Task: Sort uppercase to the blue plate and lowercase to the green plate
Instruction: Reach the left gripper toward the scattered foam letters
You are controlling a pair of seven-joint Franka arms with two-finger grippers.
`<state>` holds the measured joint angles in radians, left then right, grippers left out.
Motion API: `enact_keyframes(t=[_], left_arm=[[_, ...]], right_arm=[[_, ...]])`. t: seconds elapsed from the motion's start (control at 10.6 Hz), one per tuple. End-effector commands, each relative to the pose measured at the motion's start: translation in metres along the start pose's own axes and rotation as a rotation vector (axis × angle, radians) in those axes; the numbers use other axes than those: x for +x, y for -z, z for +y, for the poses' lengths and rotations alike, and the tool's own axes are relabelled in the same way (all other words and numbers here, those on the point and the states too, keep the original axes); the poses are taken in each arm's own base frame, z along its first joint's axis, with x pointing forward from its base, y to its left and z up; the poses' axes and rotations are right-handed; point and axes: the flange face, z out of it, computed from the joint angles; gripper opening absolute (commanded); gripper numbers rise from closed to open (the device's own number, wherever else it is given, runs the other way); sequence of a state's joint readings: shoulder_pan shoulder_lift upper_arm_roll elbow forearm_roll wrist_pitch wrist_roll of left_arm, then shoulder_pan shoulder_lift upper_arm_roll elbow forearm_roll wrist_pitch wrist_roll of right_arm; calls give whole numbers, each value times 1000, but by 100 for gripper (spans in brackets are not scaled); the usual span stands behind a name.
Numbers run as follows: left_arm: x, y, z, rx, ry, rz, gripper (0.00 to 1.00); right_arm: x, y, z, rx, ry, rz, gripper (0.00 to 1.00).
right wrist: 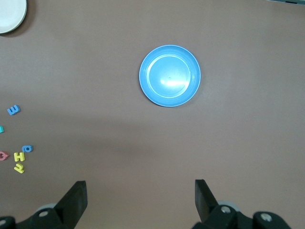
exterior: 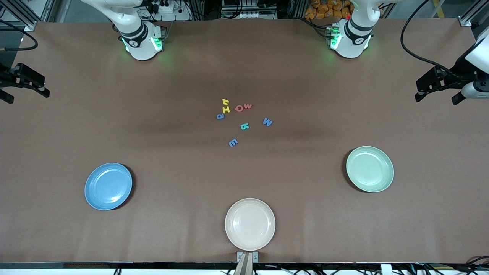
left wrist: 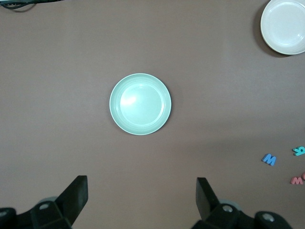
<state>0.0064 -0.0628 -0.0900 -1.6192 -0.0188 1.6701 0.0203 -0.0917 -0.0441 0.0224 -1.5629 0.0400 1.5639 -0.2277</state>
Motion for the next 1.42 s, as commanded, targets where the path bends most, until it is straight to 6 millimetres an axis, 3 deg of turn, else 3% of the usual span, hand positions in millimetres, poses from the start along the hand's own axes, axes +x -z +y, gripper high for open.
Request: enact_keyframes(t=[0.0,0.38,0.57,1.04,1.23,1.32], left_arm=[[2,3,2,-27,-11,-4,100],[4,-6,5,-29,-28,-21,100],[6,-27,25,-34,-67,-64,100],[9,-86,153,-84,-263,-148,100],[4,-114,214,-122,-322,-178,100],[3,-129,233,-129,-344,-184,100]], right_arm=[[-4,3,-1,11,1,2,100],[-4,2,-1,12,1,1,100],[-5,1,-1,13,1,-5,100],[-6,-6,0,17,-1,-22,100],[-6,-9,0,18,-1,-28,100],[-5,-9,-1,20,0,-29,100]])
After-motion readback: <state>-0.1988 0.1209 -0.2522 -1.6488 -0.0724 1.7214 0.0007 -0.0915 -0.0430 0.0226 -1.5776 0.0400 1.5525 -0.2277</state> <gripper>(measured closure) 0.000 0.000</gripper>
